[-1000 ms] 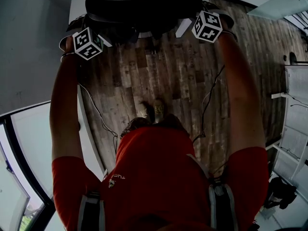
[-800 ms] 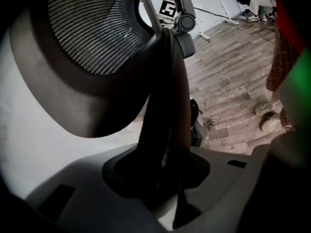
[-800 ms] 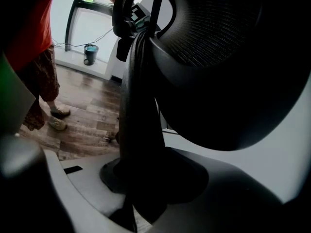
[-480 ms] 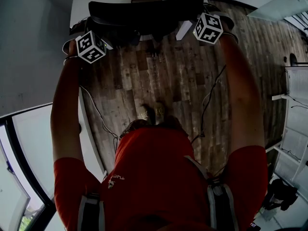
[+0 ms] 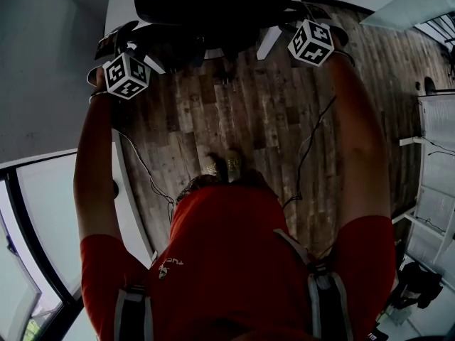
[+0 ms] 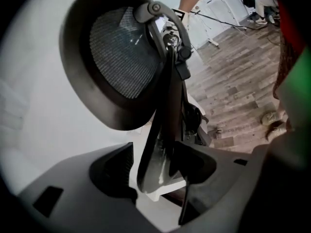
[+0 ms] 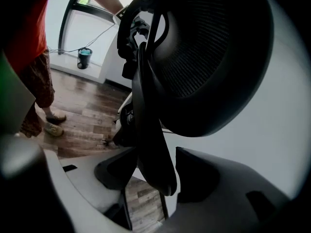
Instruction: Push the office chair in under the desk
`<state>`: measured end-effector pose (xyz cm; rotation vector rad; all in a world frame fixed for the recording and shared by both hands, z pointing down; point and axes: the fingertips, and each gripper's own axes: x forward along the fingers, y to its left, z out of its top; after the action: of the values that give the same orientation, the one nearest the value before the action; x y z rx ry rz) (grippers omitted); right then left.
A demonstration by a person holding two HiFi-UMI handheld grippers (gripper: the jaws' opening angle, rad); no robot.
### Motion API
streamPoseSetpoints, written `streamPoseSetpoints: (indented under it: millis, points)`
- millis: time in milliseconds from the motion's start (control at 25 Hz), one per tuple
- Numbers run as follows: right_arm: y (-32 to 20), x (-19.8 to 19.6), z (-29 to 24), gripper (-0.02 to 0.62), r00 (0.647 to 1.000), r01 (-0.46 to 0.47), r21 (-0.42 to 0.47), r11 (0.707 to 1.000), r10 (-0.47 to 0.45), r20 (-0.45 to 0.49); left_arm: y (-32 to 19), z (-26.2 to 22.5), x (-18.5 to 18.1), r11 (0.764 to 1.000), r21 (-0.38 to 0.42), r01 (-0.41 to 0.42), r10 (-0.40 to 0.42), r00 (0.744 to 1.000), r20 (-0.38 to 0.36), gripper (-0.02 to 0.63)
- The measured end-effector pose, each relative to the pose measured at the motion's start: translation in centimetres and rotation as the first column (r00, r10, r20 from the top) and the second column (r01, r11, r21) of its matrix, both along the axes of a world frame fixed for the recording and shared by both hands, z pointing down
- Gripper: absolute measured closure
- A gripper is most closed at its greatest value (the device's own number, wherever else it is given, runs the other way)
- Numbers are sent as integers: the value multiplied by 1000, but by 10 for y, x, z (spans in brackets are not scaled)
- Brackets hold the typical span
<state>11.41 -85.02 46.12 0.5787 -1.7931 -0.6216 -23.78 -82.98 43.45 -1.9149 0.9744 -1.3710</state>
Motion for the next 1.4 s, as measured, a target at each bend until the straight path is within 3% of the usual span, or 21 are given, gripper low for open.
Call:
streamPoseSetpoints:
  millis: [120,200,320,400,480,680,760,880,1040,1240,1400]
  points:
    - [11,5,-14,350,999,-29,25,999,28,41,15,-13,-3,999,41,20,-17,998,-66,353]
    - [19,6,-25,350,993,-62,43,997,57,108,26,-25,-4,996,73,45,-34,989,-147,353]
    - [34,3,-46,350,961,-122,67,990,101,259,44,-46,1,991,104,87,-50,948,-316,354]
    - [48,-1,-60,350,922,-164,77,983,125,366,58,-61,8,988,112,107,-48,900,-433,354]
    - [62,-7,-71,351,874,-197,76,977,140,466,73,-74,18,987,109,114,-36,836,-547,354]
    - [102,-35,-86,378,743,-206,64,976,114,660,108,-92,51,992,79,97,0,637,-771,361]
    - [119,-48,-91,400,687,-205,64,977,97,720,120,-91,63,994,68,85,7,575,-818,373]
    - [141,-66,-97,436,604,-210,55,976,86,792,138,-93,83,996,70,48,36,514,-857,404]
    - [166,-89,-102,494,517,-195,39,980,69,853,160,-99,106,996,86,-2,77,450,-890,494]
    - [193,-109,-114,557,426,-164,29,986,44,904,176,-107,118,997,73,-13,73,361,-930,580]
    - [206,-125,-119,569,359,-132,9,991,39,933,183,-107,123,997,62,-44,73,329,-941,595]
